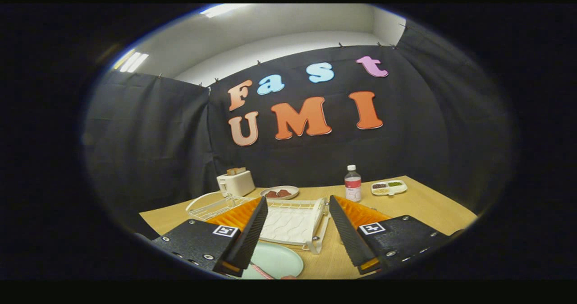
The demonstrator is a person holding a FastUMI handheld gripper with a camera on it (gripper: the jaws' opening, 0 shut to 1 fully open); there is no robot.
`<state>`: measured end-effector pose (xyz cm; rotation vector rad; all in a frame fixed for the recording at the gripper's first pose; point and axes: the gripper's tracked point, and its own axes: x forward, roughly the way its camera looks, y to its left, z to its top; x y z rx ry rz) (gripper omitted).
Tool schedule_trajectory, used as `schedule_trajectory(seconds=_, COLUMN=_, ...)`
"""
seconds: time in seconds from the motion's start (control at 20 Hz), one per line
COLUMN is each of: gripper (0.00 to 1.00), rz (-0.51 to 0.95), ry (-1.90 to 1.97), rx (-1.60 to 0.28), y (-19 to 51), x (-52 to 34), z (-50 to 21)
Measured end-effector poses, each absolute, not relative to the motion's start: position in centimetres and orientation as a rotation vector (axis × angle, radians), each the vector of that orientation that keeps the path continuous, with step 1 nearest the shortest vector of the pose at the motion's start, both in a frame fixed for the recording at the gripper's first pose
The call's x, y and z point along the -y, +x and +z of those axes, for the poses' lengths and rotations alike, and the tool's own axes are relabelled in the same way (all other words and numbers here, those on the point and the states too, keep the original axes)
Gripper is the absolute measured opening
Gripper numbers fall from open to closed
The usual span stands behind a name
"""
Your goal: Take the plate from the dish rack, then take the spoon from the basket and place it into the plate.
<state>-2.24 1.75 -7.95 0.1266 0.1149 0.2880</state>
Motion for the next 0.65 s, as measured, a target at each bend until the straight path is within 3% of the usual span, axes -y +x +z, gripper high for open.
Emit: schedule_trajectory(seconds=0.65, gripper=0.82, rz=0.153, ry=0.054, rx=-0.044, y=-0.6, x=1.1, z=-6.0)
